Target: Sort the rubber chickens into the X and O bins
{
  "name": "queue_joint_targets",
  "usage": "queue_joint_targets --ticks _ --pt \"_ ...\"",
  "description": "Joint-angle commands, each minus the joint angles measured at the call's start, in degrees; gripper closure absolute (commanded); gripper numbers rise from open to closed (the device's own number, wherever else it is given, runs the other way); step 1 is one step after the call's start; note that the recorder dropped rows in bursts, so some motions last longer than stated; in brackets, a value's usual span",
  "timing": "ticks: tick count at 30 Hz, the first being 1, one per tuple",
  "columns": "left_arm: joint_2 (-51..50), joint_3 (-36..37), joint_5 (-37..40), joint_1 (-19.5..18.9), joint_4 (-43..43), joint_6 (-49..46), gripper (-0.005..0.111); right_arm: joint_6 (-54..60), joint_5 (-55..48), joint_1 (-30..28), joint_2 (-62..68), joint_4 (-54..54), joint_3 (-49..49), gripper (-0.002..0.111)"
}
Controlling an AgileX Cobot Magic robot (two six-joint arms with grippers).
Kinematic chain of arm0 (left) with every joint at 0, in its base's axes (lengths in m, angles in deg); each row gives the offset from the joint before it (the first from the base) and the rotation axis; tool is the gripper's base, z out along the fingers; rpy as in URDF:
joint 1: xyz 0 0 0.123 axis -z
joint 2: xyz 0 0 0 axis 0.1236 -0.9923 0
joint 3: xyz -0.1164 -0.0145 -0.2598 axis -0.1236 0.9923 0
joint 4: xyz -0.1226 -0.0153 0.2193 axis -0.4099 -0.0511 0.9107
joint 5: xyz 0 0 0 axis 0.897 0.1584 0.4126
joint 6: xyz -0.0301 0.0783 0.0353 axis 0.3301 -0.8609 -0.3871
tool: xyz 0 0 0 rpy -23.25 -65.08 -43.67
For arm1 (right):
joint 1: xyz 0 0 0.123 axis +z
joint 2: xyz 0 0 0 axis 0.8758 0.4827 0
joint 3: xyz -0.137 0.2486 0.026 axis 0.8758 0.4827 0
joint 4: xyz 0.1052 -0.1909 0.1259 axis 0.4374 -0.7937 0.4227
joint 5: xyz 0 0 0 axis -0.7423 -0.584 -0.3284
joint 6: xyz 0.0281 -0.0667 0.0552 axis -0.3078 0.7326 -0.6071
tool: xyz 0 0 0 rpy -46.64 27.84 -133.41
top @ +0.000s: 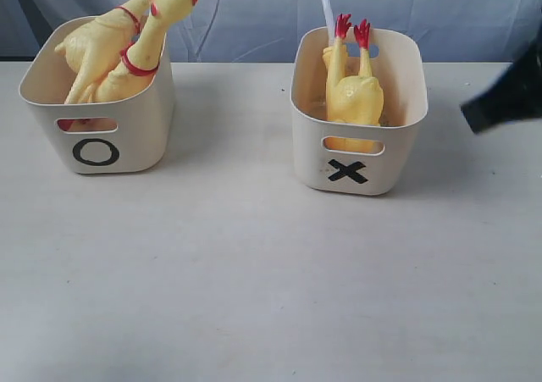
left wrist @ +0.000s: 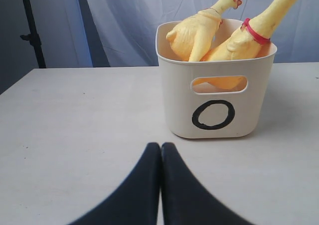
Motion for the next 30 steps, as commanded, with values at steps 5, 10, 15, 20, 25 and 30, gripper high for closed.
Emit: queue_joint_targets --ticks 5,10,15,20,25,30 --pt "0.3 -0.14 -0.81 0.2 0.01 0.33 0.107 10.05 11.99 -0.13 -25.21 8.47 14.44 0.108" --pt "0.3 -0.14 -0.81 0.2 0.01 0.33 0.107 10.05 12.65 -0.13 -36.91 8.47 14.44 0.108" --pt "0.3 -0.14 -0.81 0.2 0.01 0.33 0.107 9.92 10.93 -0.13 -42.63 2.69 14.44 0.108" --pt "0.3 -0.14 -0.81 0.2 0.01 0.33 0.107 2.51 9.35 -2.53 -48.25 -9.0 15.59 0.108" --pt "0.3 -0.14 -0.81 0.2 0.01 0.33 0.107 0.76 20.95 -14.46 -58.6 -12.77 23.78 0.108" --pt "0.3 -0.14 -0.81 0.2 0.01 0.33 0.107 -5.99 48.48 -24.77 -62.43 -7.34 42.32 0.108"
